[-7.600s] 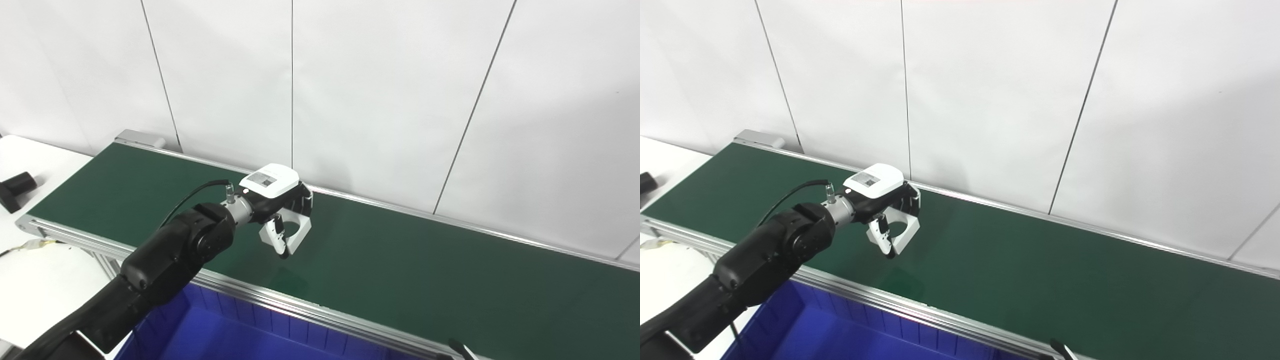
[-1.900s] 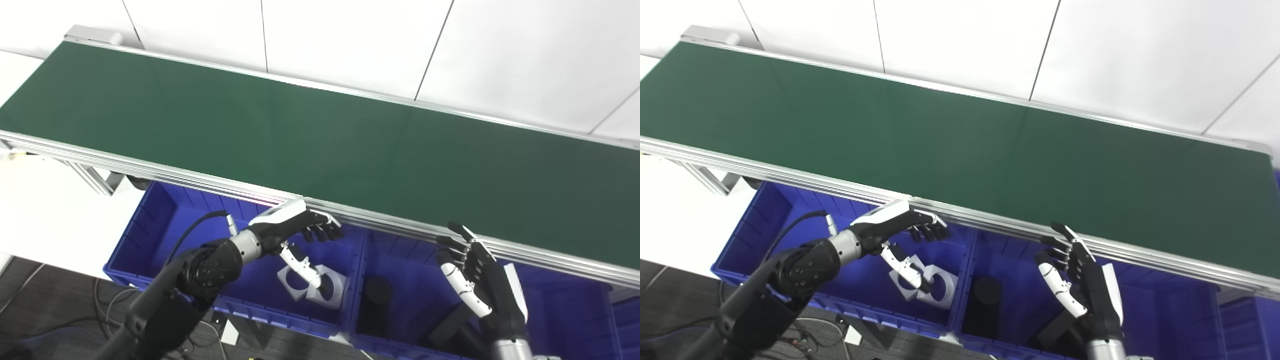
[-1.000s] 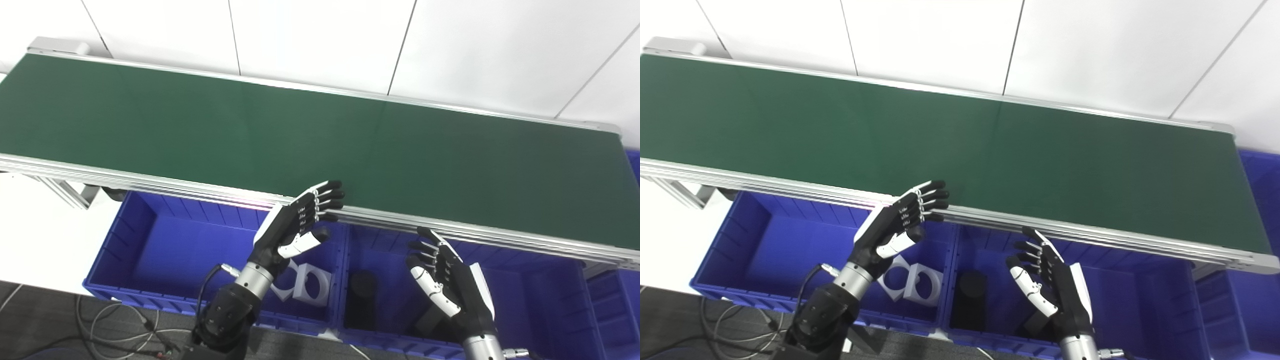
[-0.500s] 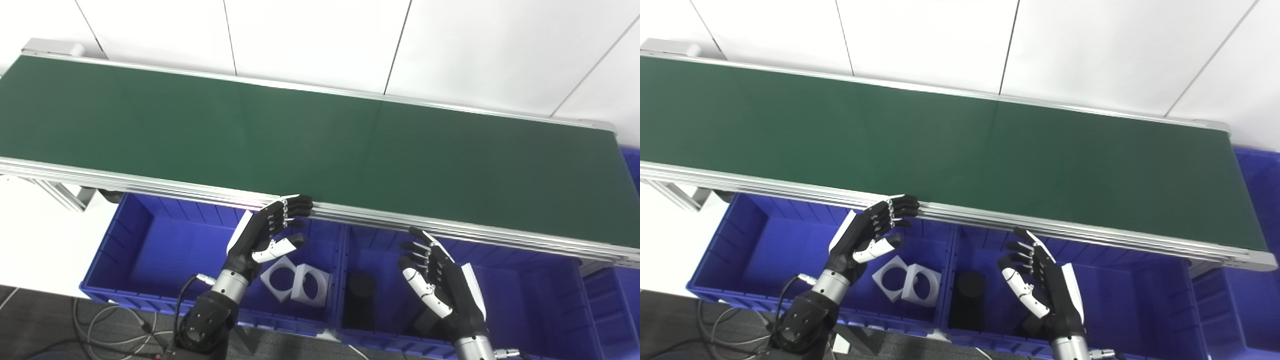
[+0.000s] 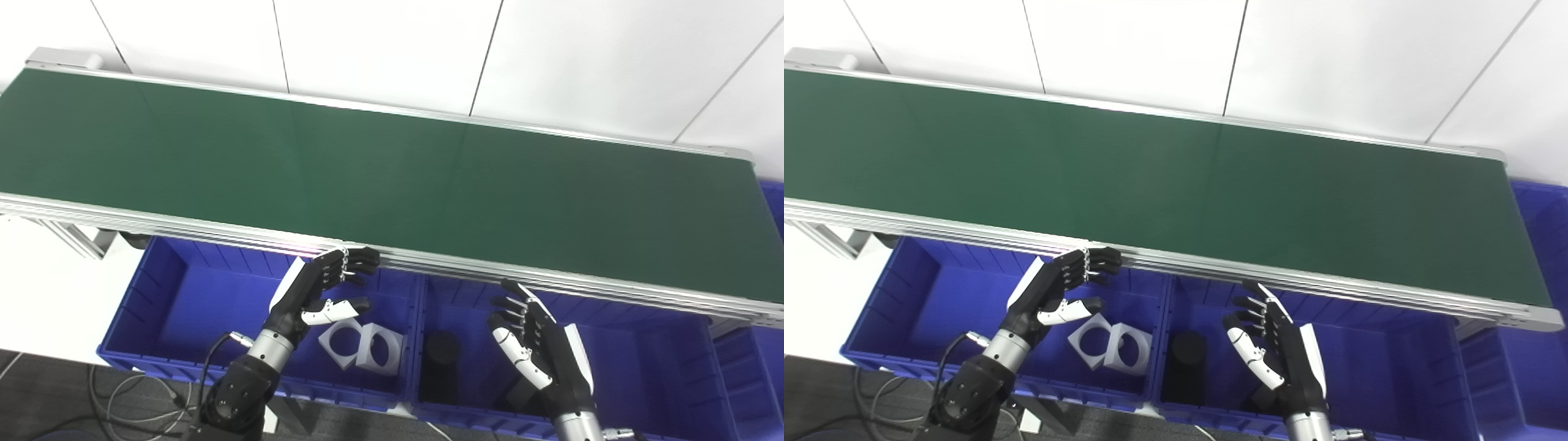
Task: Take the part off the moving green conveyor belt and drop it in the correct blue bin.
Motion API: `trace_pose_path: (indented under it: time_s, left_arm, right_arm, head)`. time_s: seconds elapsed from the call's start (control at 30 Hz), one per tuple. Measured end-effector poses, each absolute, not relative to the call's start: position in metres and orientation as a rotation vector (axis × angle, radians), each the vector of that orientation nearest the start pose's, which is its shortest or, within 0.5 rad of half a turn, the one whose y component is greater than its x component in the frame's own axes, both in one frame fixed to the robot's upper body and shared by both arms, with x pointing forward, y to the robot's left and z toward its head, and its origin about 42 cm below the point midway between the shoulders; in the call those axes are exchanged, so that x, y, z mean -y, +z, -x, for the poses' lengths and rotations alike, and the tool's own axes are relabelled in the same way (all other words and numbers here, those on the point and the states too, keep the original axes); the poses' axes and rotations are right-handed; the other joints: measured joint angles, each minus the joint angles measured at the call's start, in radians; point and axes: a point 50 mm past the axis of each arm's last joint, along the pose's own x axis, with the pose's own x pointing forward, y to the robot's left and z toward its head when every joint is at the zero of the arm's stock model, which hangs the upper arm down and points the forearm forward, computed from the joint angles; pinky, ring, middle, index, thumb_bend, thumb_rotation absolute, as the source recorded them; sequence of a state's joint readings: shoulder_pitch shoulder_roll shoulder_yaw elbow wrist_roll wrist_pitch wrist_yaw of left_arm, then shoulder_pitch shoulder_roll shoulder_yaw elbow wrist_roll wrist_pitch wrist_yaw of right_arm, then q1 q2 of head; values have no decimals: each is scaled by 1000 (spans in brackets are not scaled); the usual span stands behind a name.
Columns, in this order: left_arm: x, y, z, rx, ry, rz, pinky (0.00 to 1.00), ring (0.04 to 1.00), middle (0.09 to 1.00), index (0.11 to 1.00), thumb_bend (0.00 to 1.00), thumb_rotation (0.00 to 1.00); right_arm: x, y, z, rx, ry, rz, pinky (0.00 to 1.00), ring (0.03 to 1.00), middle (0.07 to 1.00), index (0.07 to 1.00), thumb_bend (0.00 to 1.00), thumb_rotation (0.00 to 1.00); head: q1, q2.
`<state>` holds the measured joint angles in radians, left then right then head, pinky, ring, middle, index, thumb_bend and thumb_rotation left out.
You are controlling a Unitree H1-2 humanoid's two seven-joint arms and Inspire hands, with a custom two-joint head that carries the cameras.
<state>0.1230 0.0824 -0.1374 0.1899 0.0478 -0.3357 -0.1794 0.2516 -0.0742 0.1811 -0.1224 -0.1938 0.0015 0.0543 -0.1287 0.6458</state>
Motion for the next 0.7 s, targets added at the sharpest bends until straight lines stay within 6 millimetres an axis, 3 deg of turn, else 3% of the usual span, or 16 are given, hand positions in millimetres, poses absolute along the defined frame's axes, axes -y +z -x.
trace_pose_path:
  time_s: [0.27,0.7]
  left_arm:
    - [-213,29,-223,-12,-407,-166,709,774,783,757,957,505]
    - [-222,25,-226,-32,-405,-141,734,790,798,770,1000,494]
  right_arm:
    - [184,67,-196,-121,200,230,661,730,771,869,405,554]
    - [177,59,-196,-134,185,233,660,728,773,871,435,606]
  head:
    - [-80,-3]
    - [-91,-6]
